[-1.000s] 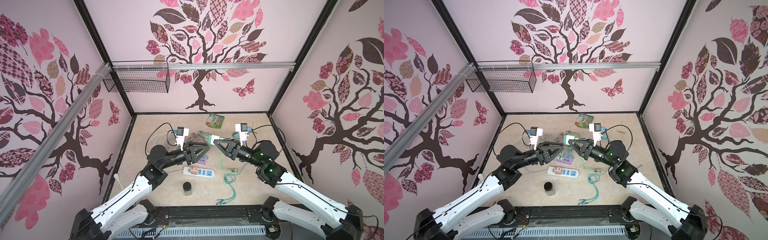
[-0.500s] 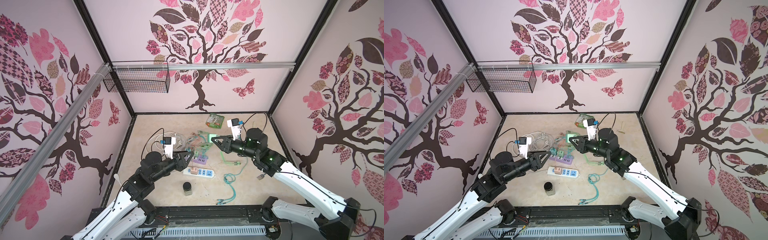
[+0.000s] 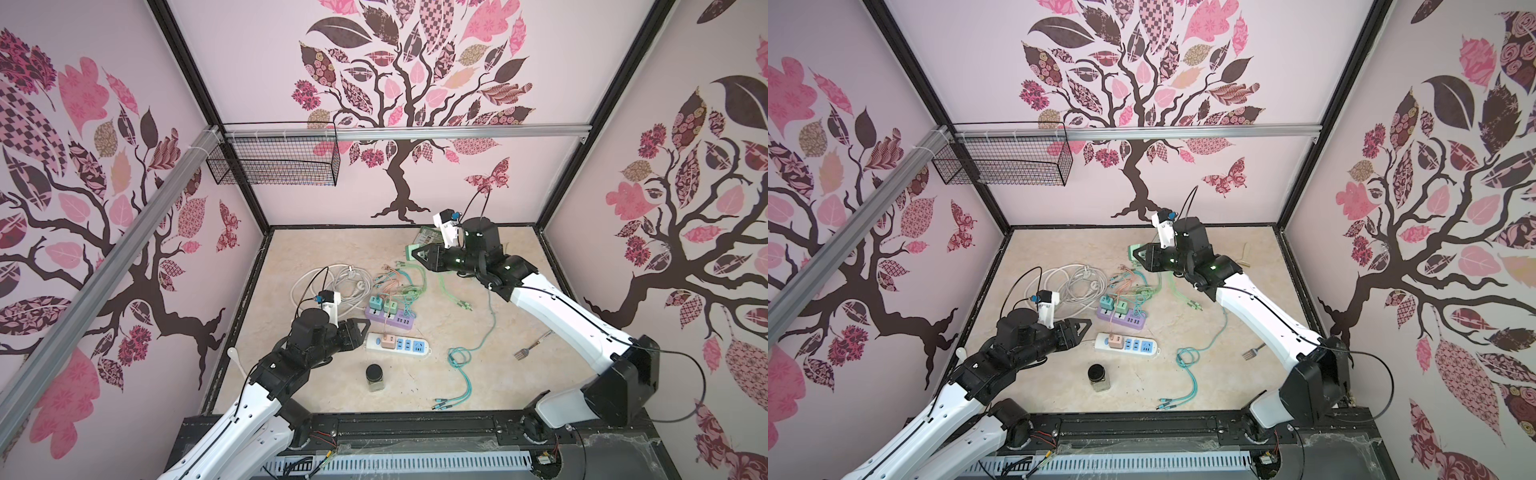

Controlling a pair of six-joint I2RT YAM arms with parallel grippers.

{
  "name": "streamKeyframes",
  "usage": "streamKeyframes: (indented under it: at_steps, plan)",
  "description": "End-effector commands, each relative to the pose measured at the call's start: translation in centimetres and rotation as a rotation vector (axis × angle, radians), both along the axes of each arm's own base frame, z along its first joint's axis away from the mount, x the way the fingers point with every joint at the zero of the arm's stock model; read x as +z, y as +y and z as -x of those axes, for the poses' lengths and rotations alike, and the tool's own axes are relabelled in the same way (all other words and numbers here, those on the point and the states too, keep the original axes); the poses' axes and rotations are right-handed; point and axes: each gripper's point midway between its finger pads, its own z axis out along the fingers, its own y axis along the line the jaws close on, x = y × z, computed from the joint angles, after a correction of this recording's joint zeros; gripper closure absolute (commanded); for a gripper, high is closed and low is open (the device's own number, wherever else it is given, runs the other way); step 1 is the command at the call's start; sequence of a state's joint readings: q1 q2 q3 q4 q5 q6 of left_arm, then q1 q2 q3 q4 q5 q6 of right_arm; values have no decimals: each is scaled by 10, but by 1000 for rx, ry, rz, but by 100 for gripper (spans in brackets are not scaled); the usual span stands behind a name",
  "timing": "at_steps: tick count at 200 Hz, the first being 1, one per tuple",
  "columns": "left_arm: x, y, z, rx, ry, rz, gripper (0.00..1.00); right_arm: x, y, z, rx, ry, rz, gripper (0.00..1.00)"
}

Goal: Insert the plug
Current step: 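Carry the sage-green charger with the right gripper toward the white power strip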

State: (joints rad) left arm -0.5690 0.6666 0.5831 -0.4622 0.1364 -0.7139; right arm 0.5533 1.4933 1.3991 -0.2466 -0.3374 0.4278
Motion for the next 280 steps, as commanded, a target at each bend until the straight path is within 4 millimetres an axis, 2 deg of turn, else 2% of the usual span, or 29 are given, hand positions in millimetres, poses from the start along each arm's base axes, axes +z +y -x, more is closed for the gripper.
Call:
streamKeyframes:
  at_steps: [1, 17, 38, 91, 118, 160, 232, 280]
  plan:
    - [-25, 4, 5, 9, 66, -27, 47, -17, -6, -12, -36, 21, 86, 90]
    - [-37, 4, 5, 13, 91, -38, 47, -40, -8, -9, -47, 72, 94, 90]
    - [-51, 2, 4, 11, 116, -46, 48, -67, -10, 5, -43, 135, 85, 90]
    - [-81, -4, -3, 8, 181, -65, 49, -114, -15, 45, -33, 230, 117, 89]
    - [-94, -6, -6, 9, 207, -82, 50, -126, -19, 59, -38, 259, 139, 88]
    - [-109, -7, -9, 7, 237, -104, 53, -139, -13, 80, -29, 292, 213, 88]
    - [-136, -8, -10, 4, 279, -129, 56, -159, -9, 98, -58, 391, 239, 86]
    - [-143, -11, -13, 1, 292, -130, 57, -171, -8, 112, -117, 440, 277, 86]
